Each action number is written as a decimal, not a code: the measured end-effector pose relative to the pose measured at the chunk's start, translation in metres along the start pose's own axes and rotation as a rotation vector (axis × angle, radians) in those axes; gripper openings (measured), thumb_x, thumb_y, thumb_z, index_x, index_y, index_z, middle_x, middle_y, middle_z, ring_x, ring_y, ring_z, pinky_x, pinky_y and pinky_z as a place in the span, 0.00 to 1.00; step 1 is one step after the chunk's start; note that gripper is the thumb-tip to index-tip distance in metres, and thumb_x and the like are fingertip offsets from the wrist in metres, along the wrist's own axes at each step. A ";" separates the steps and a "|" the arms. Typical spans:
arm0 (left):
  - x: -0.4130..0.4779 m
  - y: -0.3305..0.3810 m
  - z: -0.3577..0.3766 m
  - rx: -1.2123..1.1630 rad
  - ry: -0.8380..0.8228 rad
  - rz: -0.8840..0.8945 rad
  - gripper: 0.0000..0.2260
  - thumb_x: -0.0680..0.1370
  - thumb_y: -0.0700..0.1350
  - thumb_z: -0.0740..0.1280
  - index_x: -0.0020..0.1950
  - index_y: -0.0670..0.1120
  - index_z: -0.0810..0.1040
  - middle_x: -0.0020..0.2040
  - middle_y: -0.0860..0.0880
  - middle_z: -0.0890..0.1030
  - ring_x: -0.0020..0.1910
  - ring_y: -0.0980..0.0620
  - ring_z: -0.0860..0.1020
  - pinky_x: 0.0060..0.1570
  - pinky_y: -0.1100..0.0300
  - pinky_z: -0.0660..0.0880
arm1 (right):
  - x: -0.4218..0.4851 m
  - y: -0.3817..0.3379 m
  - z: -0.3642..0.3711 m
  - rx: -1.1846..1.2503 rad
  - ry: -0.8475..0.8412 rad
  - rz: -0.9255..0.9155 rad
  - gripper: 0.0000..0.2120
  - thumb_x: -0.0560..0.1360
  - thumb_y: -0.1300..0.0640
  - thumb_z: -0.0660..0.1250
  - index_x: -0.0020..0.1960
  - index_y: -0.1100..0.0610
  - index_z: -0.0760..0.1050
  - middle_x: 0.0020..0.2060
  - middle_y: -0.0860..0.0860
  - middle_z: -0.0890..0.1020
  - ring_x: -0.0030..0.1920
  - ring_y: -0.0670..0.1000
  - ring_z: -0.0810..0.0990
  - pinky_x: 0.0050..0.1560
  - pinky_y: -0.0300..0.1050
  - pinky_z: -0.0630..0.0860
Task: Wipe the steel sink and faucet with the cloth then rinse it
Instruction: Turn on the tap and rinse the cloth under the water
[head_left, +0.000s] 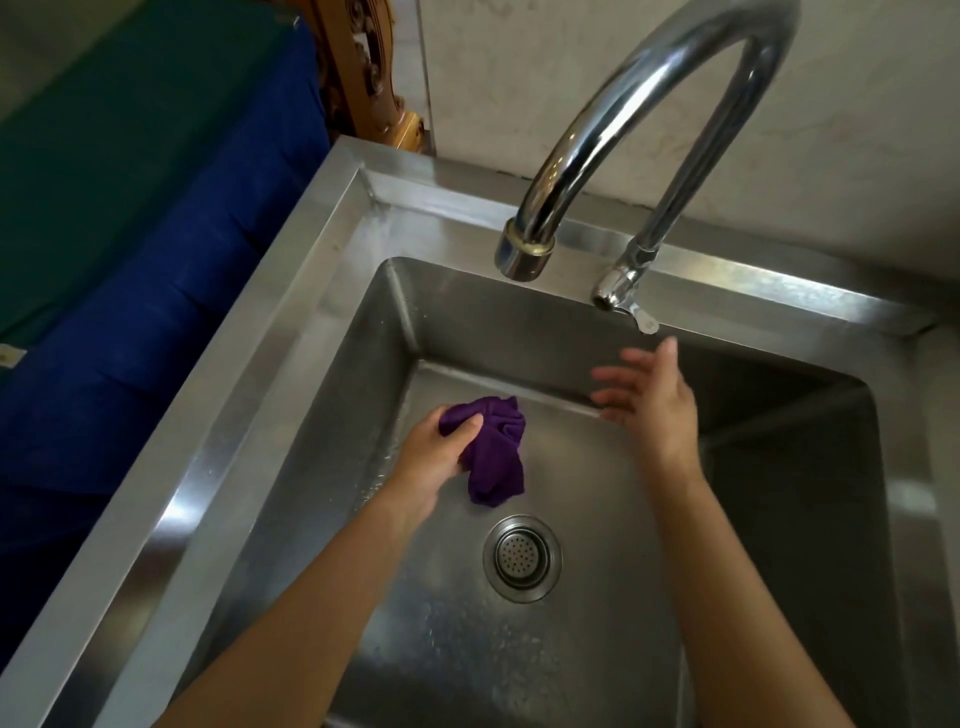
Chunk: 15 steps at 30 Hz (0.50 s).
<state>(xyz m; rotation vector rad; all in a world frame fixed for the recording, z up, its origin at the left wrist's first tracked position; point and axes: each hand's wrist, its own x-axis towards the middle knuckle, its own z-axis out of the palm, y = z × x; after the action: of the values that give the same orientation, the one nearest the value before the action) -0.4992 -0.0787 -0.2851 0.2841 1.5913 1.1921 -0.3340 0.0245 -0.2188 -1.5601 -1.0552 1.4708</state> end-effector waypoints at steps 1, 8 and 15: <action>0.000 0.000 0.000 -0.035 0.000 -0.028 0.09 0.77 0.41 0.66 0.56 0.42 0.75 0.50 0.42 0.81 0.47 0.48 0.80 0.41 0.59 0.80 | 0.001 -0.010 0.001 -0.035 -0.014 -0.014 0.24 0.80 0.41 0.48 0.52 0.57 0.74 0.41 0.56 0.83 0.34 0.51 0.78 0.34 0.43 0.73; 0.002 -0.003 -0.006 -0.349 -0.028 -0.200 0.10 0.76 0.41 0.67 0.57 0.41 0.76 0.48 0.43 0.83 0.48 0.47 0.82 0.51 0.50 0.78 | 0.015 -0.042 0.010 -0.022 -0.070 0.097 0.20 0.78 0.42 0.59 0.35 0.55 0.70 0.29 0.52 0.78 0.26 0.46 0.68 0.28 0.39 0.64; 0.004 0.001 -0.004 -0.481 -0.018 -0.271 0.05 0.77 0.39 0.66 0.52 0.41 0.77 0.41 0.43 0.84 0.43 0.48 0.82 0.44 0.52 0.79 | 0.017 -0.042 0.015 -0.047 -0.033 -0.004 0.16 0.78 0.50 0.61 0.33 0.54 0.68 0.29 0.50 0.74 0.27 0.45 0.67 0.29 0.37 0.65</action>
<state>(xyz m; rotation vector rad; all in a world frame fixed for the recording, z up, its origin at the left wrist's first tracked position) -0.5044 -0.0780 -0.2873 -0.2246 1.2317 1.3067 -0.3520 0.0557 -0.1882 -1.5699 -1.1193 1.4832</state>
